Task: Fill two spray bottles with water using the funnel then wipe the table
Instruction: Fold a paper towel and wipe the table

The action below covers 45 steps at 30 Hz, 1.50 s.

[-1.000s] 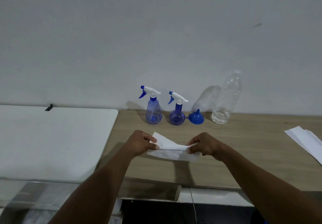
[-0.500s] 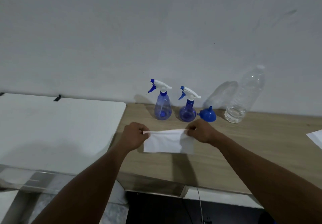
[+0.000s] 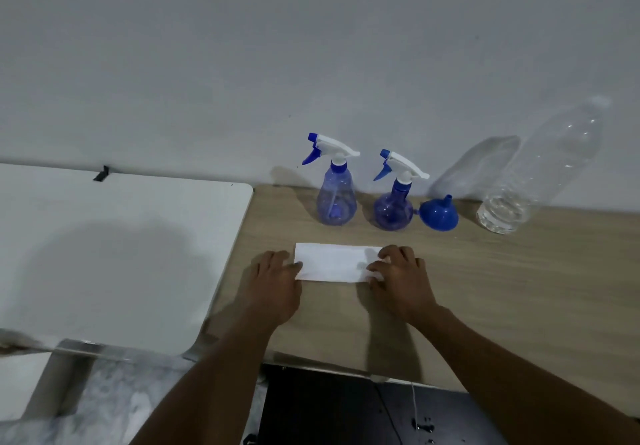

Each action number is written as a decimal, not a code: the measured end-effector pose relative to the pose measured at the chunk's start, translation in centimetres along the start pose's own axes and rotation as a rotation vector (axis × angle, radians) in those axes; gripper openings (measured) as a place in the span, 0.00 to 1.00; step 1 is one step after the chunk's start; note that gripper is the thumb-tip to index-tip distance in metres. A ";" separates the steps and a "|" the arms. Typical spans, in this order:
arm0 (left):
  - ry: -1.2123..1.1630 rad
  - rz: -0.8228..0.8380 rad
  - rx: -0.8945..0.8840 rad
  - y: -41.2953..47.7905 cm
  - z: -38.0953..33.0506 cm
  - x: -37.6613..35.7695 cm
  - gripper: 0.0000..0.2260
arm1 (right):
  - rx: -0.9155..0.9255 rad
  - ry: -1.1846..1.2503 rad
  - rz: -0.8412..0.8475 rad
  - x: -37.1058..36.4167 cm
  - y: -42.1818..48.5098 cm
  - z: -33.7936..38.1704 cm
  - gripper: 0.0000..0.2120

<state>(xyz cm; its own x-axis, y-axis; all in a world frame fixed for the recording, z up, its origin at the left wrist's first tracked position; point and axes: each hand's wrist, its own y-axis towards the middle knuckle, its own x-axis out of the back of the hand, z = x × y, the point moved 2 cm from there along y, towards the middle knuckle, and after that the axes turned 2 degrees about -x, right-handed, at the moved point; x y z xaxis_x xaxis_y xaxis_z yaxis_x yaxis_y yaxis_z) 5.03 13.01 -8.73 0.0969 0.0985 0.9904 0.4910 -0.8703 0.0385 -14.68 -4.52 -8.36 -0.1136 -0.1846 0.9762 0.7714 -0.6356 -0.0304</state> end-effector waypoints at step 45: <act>-0.326 -0.014 0.189 0.7 -5.3 1.3 0.24 | 0.349 -0.016 0.108 -3.5 4.2 -3.4 0.26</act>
<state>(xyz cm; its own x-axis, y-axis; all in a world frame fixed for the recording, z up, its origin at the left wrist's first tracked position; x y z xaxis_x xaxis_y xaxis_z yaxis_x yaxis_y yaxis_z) 0.95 9.99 -6.73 0.3447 0.2844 0.8946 0.6422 -0.7665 -0.0037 -13.19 -9.13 -12.69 -0.0124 -0.2235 0.9746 0.9460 -0.3183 -0.0609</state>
